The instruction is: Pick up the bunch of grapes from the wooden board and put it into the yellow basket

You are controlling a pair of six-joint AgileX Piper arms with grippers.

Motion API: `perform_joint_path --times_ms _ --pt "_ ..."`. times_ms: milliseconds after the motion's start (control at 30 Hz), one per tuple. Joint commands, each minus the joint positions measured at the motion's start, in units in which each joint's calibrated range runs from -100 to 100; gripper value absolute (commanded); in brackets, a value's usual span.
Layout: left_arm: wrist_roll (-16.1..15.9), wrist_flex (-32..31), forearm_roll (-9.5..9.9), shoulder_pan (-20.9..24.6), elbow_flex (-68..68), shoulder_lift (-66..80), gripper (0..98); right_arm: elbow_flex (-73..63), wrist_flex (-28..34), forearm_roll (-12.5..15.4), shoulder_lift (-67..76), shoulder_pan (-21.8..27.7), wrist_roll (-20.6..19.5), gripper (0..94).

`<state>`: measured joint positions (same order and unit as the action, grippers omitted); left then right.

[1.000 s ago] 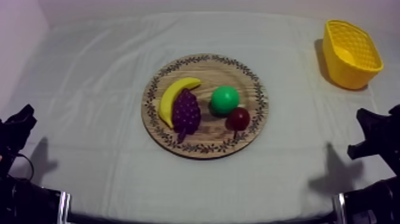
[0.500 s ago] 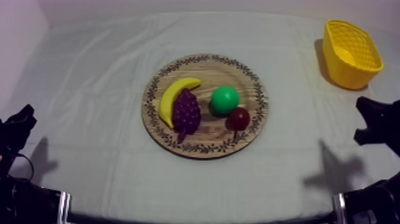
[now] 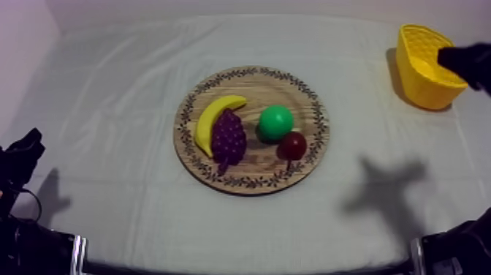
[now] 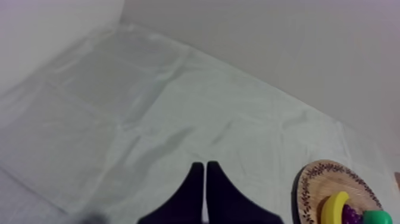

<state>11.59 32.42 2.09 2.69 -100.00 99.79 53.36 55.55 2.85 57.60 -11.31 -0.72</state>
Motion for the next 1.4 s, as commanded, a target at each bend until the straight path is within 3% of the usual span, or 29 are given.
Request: perform_joint_path --times_ms 0,200,433,667,1000,1233,1300,1367 --pt "0.0 0.0 -0.01 0.0 0.0 0.0 0.1 -14.2 6.2 0.9 -8.9 -1.9 0.1 0.2" --pt "0.0 0.0 -0.01 0.0 0.0 0.0 0.1 -27.9 15.8 1.7 -21.6 -7.9 -0.7 0.2" --pt "0.0 0.0 -0.01 0.0 0.0 0.0 0.1 -37.4 20.4 2.7 -35.3 -12.7 -1.5 0.2" --pt "0.0 0.0 -0.01 0.0 0.0 0.0 0.1 -40.8 19.2 4.5 -45.9 -13.8 -2.7 0.2" --pt "0.0 0.0 -0.01 0.0 0.0 0.0 0.1 -40.8 15.4 1.1 -57.8 -17.4 -9.6 0.3" --pt "0.0 0.0 -0.01 0.0 0.0 0.0 0.1 -43.9 14.6 0.7 -66.2 -18.1 -11.8 1.5" --pt "0.0 0.0 -0.01 0.0 0.0 0.0 0.1 -45.3 14.7 0.8 -68.5 -18.3 -11.9 6.6" --pt "0.0 0.0 -0.01 0.0 0.0 0.0 0.1 -46.4 14.6 0.9 -70.4 -18.4 -11.9 19.8"
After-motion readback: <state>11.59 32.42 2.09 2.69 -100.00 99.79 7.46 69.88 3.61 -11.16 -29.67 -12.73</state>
